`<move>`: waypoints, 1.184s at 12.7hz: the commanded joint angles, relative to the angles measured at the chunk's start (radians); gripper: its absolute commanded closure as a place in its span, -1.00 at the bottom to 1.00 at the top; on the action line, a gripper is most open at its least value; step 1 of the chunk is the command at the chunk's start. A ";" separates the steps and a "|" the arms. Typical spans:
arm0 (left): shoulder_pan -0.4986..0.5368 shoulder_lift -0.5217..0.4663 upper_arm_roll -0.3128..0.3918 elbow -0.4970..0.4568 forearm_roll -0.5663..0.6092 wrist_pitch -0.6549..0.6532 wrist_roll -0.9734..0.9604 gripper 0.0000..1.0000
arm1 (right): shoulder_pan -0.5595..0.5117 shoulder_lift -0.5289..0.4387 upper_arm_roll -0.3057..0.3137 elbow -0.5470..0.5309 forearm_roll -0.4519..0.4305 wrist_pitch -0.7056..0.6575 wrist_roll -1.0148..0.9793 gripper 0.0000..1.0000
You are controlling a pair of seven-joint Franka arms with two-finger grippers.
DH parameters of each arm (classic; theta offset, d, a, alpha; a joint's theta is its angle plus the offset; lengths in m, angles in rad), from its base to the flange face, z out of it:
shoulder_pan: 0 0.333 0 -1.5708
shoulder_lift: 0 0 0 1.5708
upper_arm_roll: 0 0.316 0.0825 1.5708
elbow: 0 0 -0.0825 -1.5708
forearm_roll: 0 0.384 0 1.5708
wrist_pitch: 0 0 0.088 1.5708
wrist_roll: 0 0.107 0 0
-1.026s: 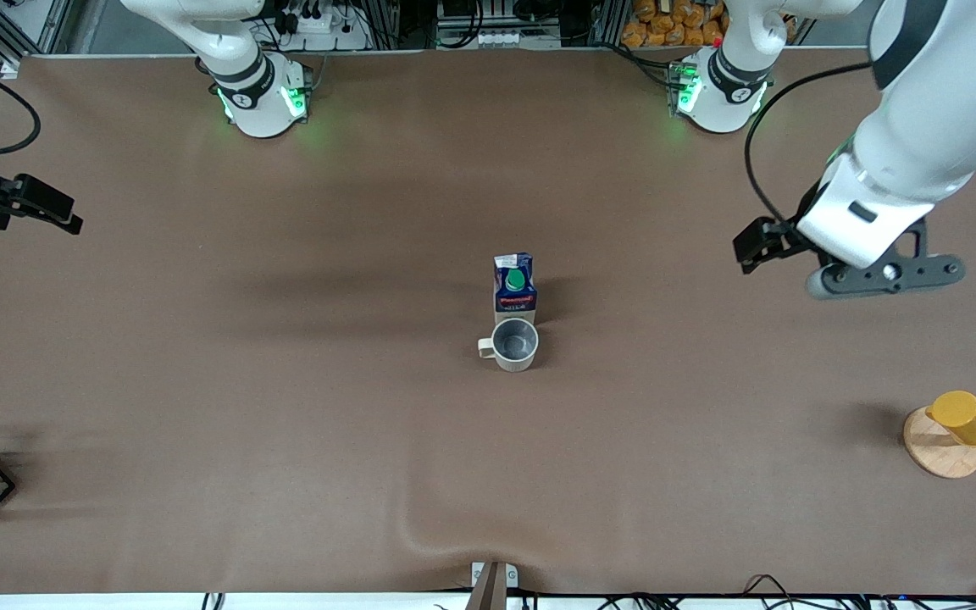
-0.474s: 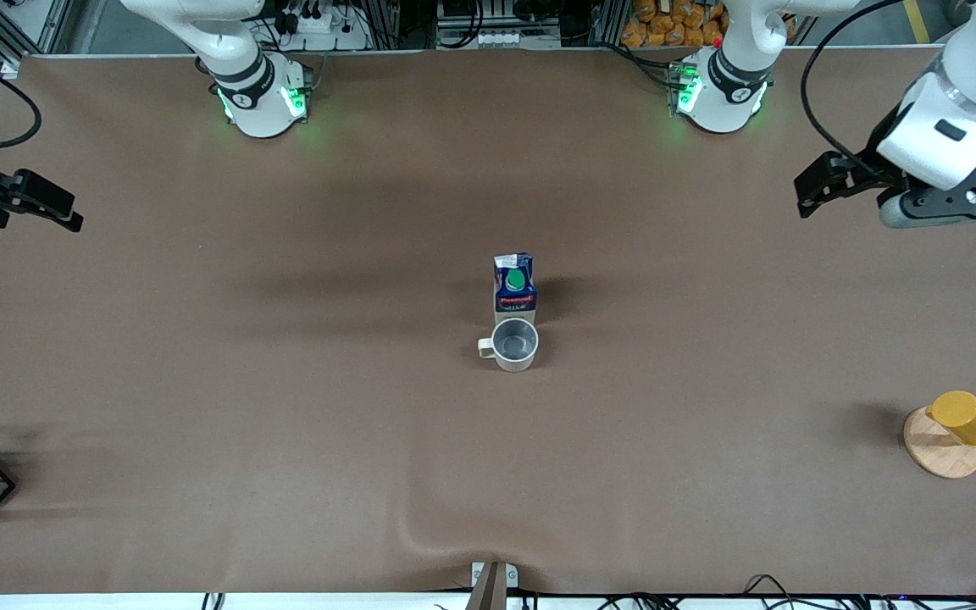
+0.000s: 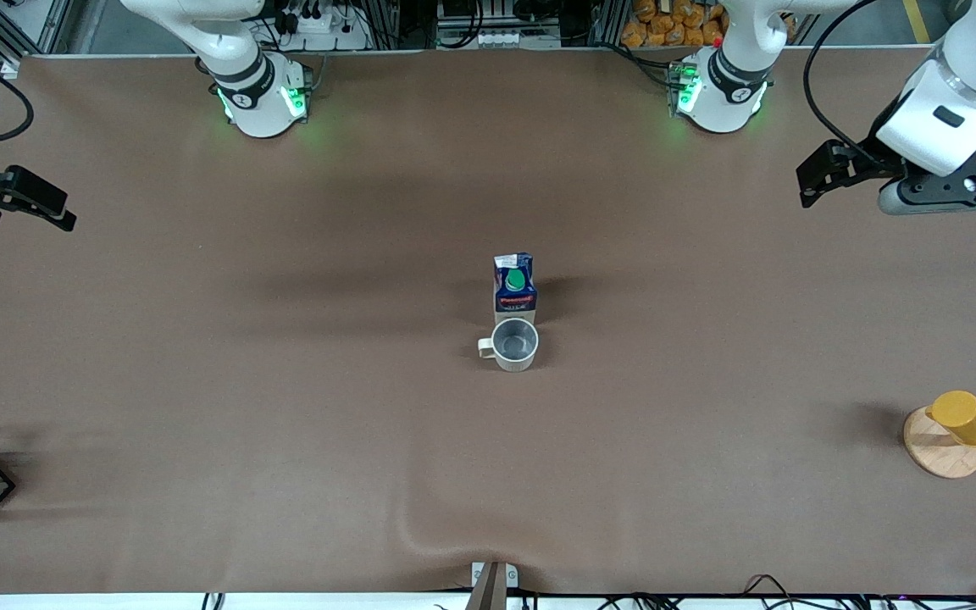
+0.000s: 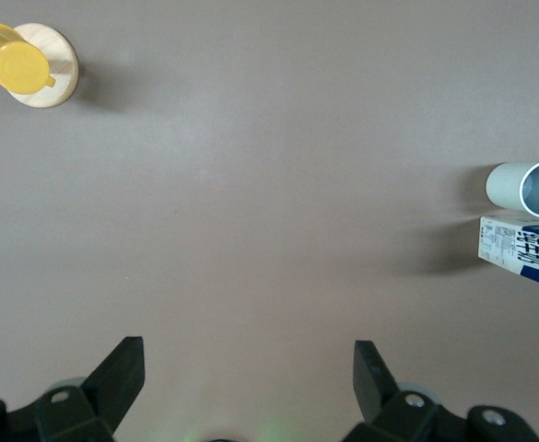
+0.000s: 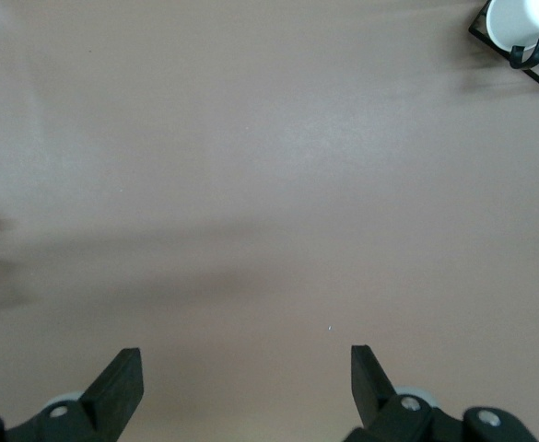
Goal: Place milk next to cup
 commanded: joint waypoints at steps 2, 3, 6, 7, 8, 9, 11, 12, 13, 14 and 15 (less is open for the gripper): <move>0.015 -0.002 -0.011 0.019 0.026 0.005 0.025 -1.00 | -0.006 0.005 0.008 0.017 0.000 -0.004 0.002 -1.00; 0.015 -0.001 -0.012 0.028 0.026 0.005 0.022 -1.00 | -0.006 0.005 0.008 0.017 0.000 -0.002 0.002 -1.00; 0.015 -0.001 -0.011 0.028 0.026 0.002 0.022 -1.00 | -0.008 0.005 0.008 0.017 -0.002 -0.002 0.002 -1.00; 0.018 -0.001 -0.009 0.029 0.025 0.002 0.025 -1.00 | -0.008 0.005 0.008 0.017 -0.002 -0.004 0.002 -1.00; 0.020 -0.001 -0.007 0.028 0.025 0.000 0.026 -1.00 | -0.008 0.005 0.008 0.017 -0.002 -0.004 0.002 -1.00; 0.020 0.001 -0.007 0.029 0.026 0.000 0.029 -1.00 | -0.008 0.005 0.008 0.017 -0.002 -0.005 0.002 -1.00; 0.017 -0.005 -0.007 0.019 0.023 -0.004 0.034 -1.00 | -0.006 0.005 0.008 0.017 -0.003 -0.004 0.002 -1.00; 0.018 -0.005 -0.010 0.014 0.025 -0.004 0.033 -1.00 | -0.006 0.005 0.008 0.017 -0.005 -0.004 0.001 -1.00; 0.020 -0.007 -0.011 0.012 0.023 -0.004 0.036 -1.00 | -0.006 0.005 0.008 0.017 -0.006 -0.004 0.001 -1.00; 0.018 -0.004 -0.011 0.012 0.023 -0.004 0.036 -1.00 | -0.006 0.005 0.008 0.017 -0.006 -0.004 -0.002 -1.00; 0.020 0.007 -0.007 0.023 0.022 0.000 0.036 -1.00 | -0.006 0.005 0.009 0.017 -0.006 -0.004 -0.002 -1.00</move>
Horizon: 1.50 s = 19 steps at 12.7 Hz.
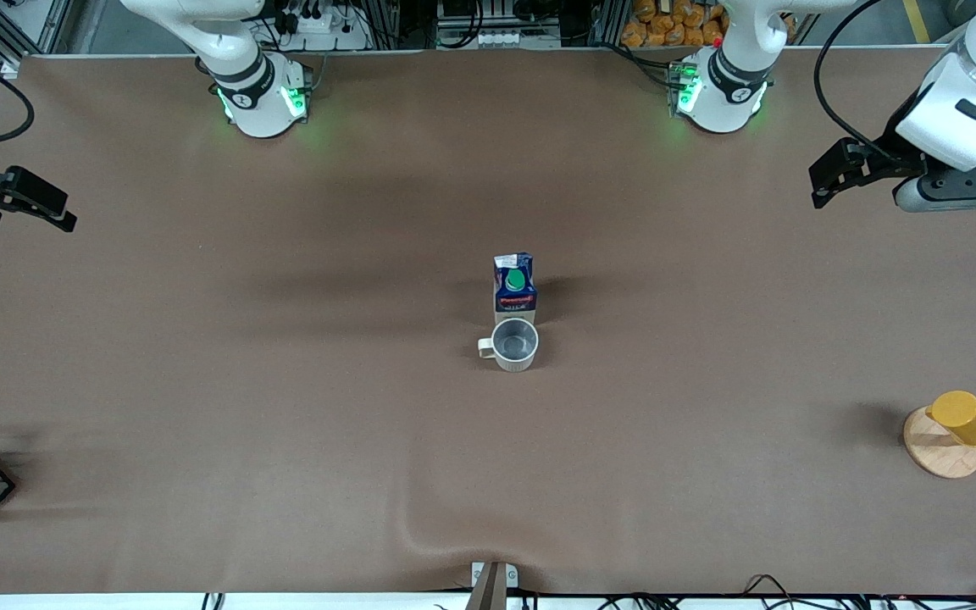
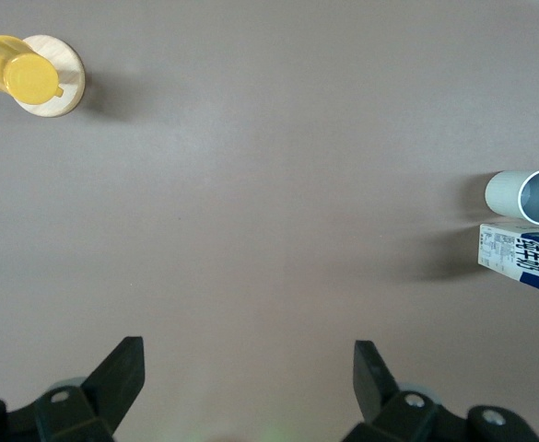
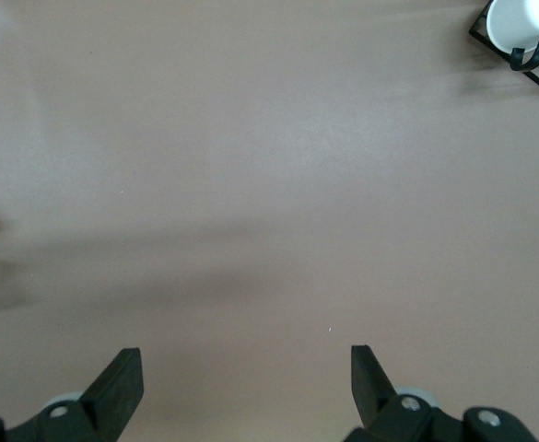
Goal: Place milk next to cup
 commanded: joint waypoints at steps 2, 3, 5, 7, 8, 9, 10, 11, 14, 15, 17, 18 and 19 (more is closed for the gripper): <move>0.009 0.020 0.013 0.035 0.023 -0.002 0.042 -1.00 | -0.006 0.004 0.008 0.017 -0.006 -0.007 -0.001 -1.00; 0.009 0.023 0.015 0.038 0.025 -0.002 0.042 -1.00 | -0.006 0.004 0.008 0.017 -0.006 -0.007 -0.001 -1.00; 0.010 0.017 0.016 0.038 0.025 -0.004 0.052 -1.00 | -0.006 0.004 0.007 0.017 -0.005 -0.007 0.001 -1.00; 0.009 0.012 0.022 0.038 0.026 -0.022 0.056 -1.00 | -0.008 0.004 0.007 0.017 -0.001 -0.009 0.002 -1.00; 0.010 0.012 0.022 0.038 0.025 -0.022 0.080 -1.00 | -0.008 0.004 0.007 0.019 0.000 -0.010 0.004 -1.00; 0.010 0.012 0.024 0.031 0.011 -0.022 0.104 -1.00 | -0.008 0.001 0.007 0.019 0.000 -0.013 0.004 -1.00; 0.015 0.011 0.022 0.029 0.009 -0.022 0.101 -1.00 | -0.008 0.001 0.007 0.019 0.000 -0.013 0.002 -1.00; 0.015 0.012 0.022 0.027 0.009 -0.022 0.092 -1.00 | -0.008 0.000 0.007 0.019 0.000 -0.015 0.001 -1.00; 0.016 0.026 0.016 0.033 0.005 -0.021 0.111 -1.00 | -0.006 -0.002 0.008 0.019 0.002 -0.018 -0.008 -1.00; 0.015 0.037 0.021 0.035 0.002 -0.020 0.116 -1.00 | -0.008 -0.002 0.008 0.019 0.002 -0.020 -0.007 -1.00; 0.013 0.039 0.022 0.038 0.005 -0.020 0.111 -1.00 | -0.008 -0.006 0.010 0.019 0.000 -0.021 -0.004 -1.00; 0.015 0.040 0.022 0.038 0.008 -0.020 0.113 -1.00 | -0.008 -0.006 0.010 0.020 0.000 -0.035 0.001 -1.00; 0.018 0.040 0.024 0.038 0.005 -0.020 0.114 -1.00 | -0.009 -0.006 0.007 0.040 0.000 -0.052 -0.002 -1.00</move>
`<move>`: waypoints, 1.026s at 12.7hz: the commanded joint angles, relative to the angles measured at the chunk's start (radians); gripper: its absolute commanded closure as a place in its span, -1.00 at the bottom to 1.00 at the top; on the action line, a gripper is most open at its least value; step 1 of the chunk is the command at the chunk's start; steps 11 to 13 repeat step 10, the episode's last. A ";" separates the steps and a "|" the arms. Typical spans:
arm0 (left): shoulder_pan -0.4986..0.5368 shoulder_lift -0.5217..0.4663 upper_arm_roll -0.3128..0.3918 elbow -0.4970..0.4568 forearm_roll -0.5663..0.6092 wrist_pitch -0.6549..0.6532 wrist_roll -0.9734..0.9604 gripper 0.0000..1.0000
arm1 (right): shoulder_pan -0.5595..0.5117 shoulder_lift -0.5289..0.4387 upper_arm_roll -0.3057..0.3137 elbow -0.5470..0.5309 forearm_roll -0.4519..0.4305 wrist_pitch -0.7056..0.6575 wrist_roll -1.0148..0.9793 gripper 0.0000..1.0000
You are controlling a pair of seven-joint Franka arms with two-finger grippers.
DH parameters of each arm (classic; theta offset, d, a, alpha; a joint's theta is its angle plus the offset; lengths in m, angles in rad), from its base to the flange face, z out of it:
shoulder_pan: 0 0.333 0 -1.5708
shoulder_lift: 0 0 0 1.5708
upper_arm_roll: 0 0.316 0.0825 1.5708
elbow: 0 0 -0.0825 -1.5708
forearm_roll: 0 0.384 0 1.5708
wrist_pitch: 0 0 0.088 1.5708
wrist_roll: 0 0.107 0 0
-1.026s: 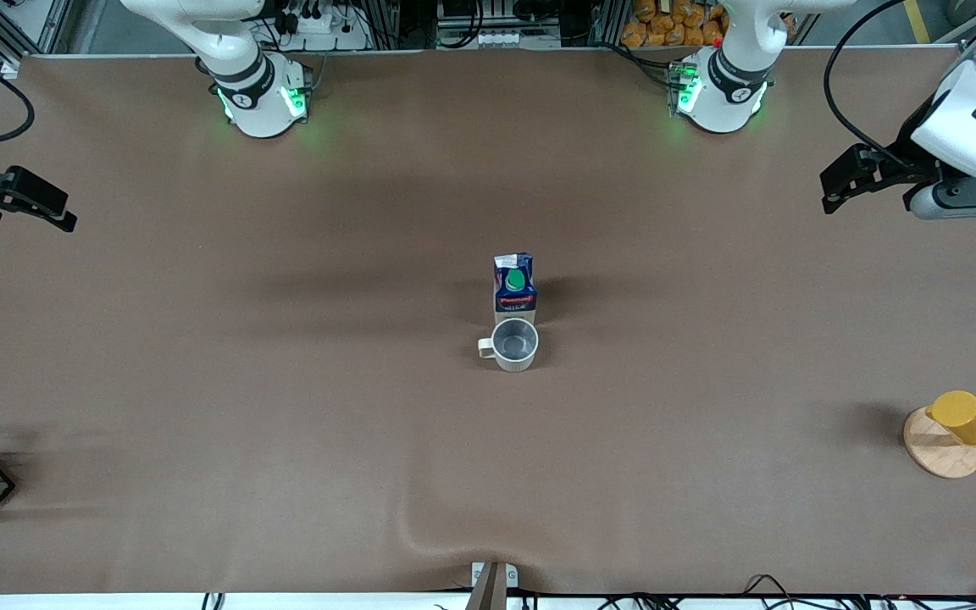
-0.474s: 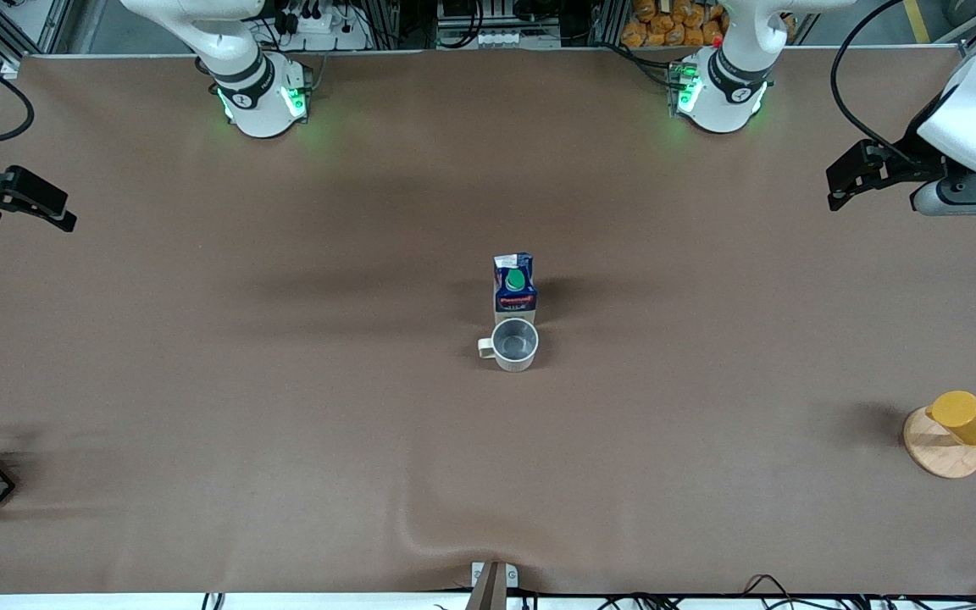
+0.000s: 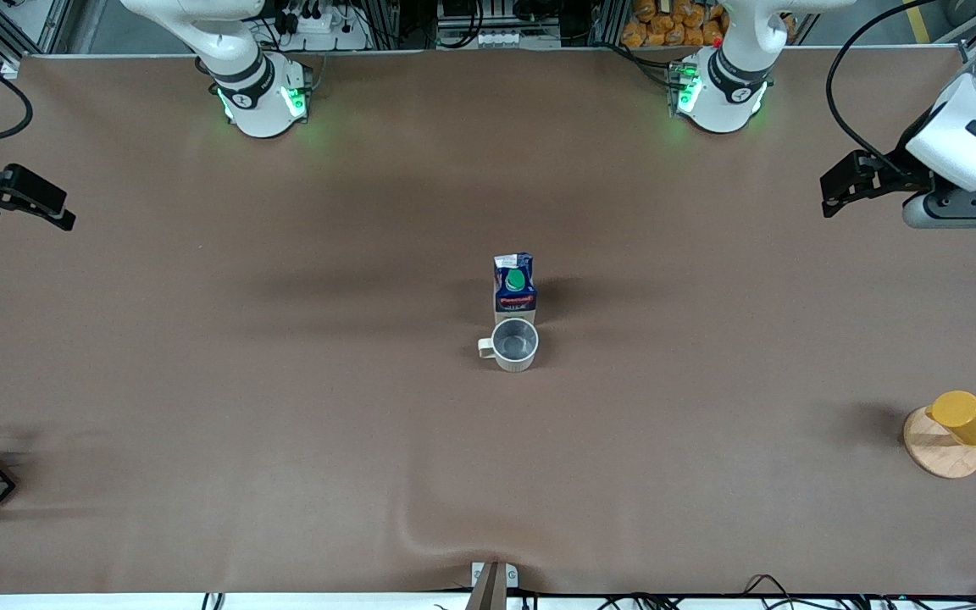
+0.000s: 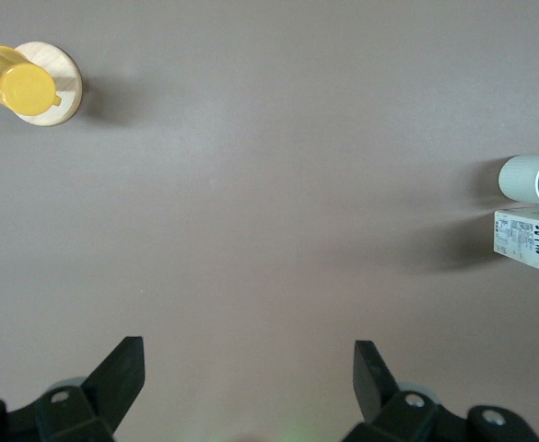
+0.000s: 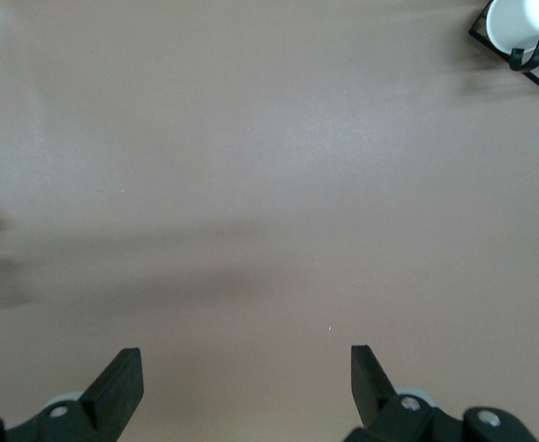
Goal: Place milk next to cup
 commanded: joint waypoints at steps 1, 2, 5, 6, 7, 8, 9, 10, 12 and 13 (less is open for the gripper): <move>0.020 0.006 0.016 0.019 -0.003 -0.013 0.031 -1.00 | -0.011 -0.005 0.004 0.046 -0.001 -0.044 -0.008 -1.00; 0.020 0.007 0.017 0.019 0.001 -0.013 0.028 -1.00 | -0.012 -0.002 0.002 0.046 -0.001 -0.046 -0.010 -1.00; 0.018 0.007 0.016 0.019 0.003 -0.013 0.024 -1.00 | -0.015 0.000 0.002 0.046 -0.005 -0.046 -0.011 -1.00; 0.017 0.007 0.016 0.019 0.003 -0.013 0.026 -1.00 | -0.015 0.000 0.002 0.045 -0.006 -0.047 -0.011 -1.00; 0.017 0.006 0.016 0.019 0.003 -0.013 0.031 -1.00 | -0.015 0.000 0.002 0.043 -0.005 -0.047 -0.011 -1.00; 0.018 0.006 0.013 0.019 -0.003 -0.013 0.031 -1.00 | -0.015 -0.002 0.001 0.043 -0.006 -0.047 -0.011 -1.00; 0.019 0.004 0.013 0.017 -0.008 -0.013 0.031 -1.00 | -0.015 -0.002 0.002 0.043 -0.006 -0.047 -0.013 -1.00; 0.019 0.006 0.011 0.017 -0.009 -0.013 0.031 -1.00 | -0.015 -0.002 0.001 0.042 -0.006 -0.050 -0.026 -1.00; 0.019 0.006 0.011 0.017 -0.009 -0.013 0.031 -1.00 | -0.015 -0.002 0.001 0.042 -0.006 -0.050 -0.026 -1.00; 0.019 0.006 0.011 0.017 -0.009 -0.013 0.031 -1.00 | -0.015 -0.002 0.001 0.042 -0.006 -0.050 -0.026 -1.00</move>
